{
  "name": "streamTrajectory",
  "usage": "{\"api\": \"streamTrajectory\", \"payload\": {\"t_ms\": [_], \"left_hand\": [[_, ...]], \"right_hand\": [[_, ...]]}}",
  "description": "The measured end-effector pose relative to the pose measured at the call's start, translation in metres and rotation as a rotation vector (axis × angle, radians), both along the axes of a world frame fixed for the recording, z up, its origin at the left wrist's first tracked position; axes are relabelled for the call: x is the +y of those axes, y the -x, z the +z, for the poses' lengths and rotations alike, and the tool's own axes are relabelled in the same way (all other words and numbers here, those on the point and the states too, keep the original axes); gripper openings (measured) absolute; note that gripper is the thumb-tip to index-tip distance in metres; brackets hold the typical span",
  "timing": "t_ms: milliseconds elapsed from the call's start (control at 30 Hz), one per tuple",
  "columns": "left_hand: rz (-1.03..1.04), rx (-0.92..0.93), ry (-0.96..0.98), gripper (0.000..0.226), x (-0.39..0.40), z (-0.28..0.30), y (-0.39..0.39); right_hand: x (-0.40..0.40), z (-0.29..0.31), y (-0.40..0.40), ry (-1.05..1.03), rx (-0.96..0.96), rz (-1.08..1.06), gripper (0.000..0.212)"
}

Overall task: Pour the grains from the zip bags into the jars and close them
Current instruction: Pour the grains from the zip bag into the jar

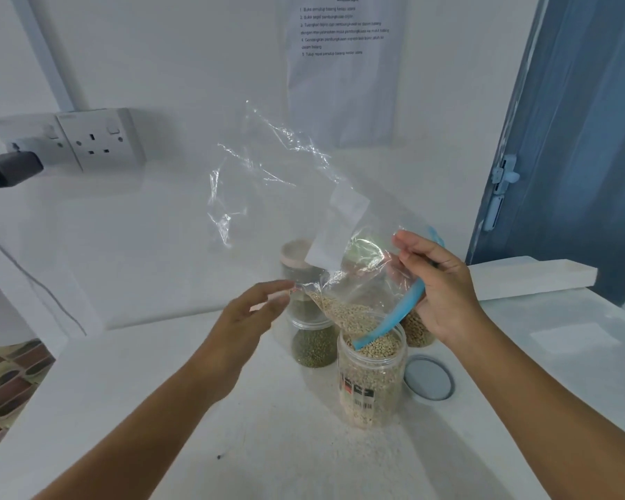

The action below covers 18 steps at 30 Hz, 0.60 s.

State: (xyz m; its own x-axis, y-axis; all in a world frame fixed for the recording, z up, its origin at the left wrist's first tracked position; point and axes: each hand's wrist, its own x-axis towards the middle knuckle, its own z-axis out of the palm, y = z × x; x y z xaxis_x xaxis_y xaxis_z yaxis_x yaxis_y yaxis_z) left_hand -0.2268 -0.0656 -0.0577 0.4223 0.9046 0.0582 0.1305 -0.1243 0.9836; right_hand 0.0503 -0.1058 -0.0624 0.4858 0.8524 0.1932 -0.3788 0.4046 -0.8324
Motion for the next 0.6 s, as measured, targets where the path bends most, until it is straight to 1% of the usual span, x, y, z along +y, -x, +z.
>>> {"api": "streamTrajectory", "payload": {"t_ms": [67, 167, 300, 367, 500, 600], "left_hand": [[-0.006, -0.073, 0.081, 0.023, 0.01, 0.003, -0.006], [0.001, -0.126, 0.114, 0.025, 0.024, 0.005, -0.014], [0.095, -0.229, 0.167, 0.024, 0.037, 0.01, -0.02], [0.145, -0.253, 0.132, 0.023, 0.042, 0.012, -0.02], [0.192, -0.181, -0.057, 0.027, 0.045, 0.017, -0.017], [0.177, -0.241, -0.092, 0.027, 0.043, 0.026, -0.017]], "right_hand": [[0.0, 0.0, 0.0, 0.001, -0.003, 0.005, 0.031], [-0.001, 0.0, 0.0, -0.006, 0.005, 0.013, 0.029], [-0.003, 0.001, 0.001, -0.005, 0.019, 0.016, 0.029], [-0.004, 0.001, 0.001, -0.008, 0.025, 0.015, 0.029], [-0.008, 0.002, 0.0, -0.031, 0.016, 0.031, 0.033], [-0.01, 0.0, 0.0, -0.056, 0.036, 0.055, 0.034]]}}
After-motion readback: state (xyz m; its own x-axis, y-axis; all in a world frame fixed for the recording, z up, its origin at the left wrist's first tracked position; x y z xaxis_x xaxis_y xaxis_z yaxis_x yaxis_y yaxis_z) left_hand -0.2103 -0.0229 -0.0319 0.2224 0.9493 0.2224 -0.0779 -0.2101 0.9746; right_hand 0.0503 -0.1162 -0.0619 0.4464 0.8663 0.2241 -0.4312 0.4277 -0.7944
